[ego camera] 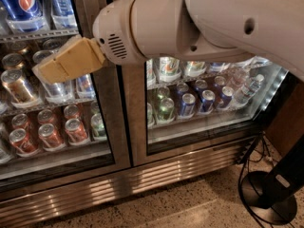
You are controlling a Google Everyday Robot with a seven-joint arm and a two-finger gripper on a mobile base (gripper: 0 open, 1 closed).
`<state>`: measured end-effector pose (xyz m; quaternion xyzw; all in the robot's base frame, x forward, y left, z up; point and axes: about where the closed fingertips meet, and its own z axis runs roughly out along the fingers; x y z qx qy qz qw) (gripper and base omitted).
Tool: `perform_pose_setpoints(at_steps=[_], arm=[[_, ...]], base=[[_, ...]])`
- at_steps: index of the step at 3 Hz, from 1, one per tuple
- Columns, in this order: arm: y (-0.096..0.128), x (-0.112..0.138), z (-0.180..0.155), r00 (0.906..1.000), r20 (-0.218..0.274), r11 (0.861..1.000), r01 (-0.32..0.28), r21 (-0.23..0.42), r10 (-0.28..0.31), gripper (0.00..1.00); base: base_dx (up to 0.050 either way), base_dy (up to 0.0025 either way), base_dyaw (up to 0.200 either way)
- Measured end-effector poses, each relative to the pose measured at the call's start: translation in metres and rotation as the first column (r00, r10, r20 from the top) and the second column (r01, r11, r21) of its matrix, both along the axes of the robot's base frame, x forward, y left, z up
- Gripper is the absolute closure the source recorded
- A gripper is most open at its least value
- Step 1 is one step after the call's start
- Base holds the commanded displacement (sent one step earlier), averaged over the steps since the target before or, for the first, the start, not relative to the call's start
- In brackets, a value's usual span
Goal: Open left fridge door
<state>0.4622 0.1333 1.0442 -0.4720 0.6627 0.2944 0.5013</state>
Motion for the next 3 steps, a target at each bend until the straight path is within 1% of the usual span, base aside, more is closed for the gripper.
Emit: perform_pose_setpoints(at_steps=[3], arm=[[-0.0022, -0.0019, -0.0004, 0.9998, 0.001, 1.000, -0.021, -0.003, 0.021, 0.00]], base=[[0.000, 0.00000, 0.000]])
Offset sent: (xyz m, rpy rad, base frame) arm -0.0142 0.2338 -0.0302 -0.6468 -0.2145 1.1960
